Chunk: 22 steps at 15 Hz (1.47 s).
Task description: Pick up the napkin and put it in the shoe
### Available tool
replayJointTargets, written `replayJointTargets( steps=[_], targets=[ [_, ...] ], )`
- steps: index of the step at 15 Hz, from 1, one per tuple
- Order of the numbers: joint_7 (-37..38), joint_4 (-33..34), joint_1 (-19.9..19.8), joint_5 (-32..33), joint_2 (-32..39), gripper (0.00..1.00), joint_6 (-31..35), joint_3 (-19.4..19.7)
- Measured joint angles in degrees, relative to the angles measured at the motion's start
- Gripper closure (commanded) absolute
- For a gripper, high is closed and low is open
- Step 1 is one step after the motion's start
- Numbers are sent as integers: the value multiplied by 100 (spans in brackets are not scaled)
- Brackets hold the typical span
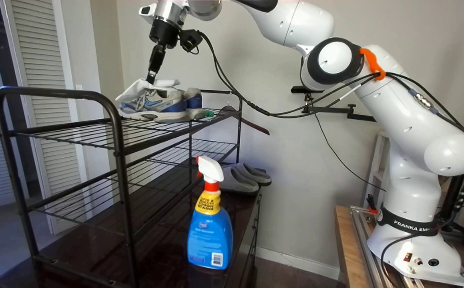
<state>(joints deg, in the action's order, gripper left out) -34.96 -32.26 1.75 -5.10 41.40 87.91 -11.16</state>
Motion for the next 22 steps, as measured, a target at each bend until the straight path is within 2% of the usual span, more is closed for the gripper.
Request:
replayJointTargets(
  steps=[5, 9, 15, 22],
  targets=[
    [-1, 26, -6, 44, 26, 100, -456, 42],
    [577, 27, -1, 173, 28, 100, -902, 306],
    [1442, 141, -14, 147, 28, 100, -964, 460],
    [203, 519, -27, -49, 126, 100, -346, 78]
  ],
)
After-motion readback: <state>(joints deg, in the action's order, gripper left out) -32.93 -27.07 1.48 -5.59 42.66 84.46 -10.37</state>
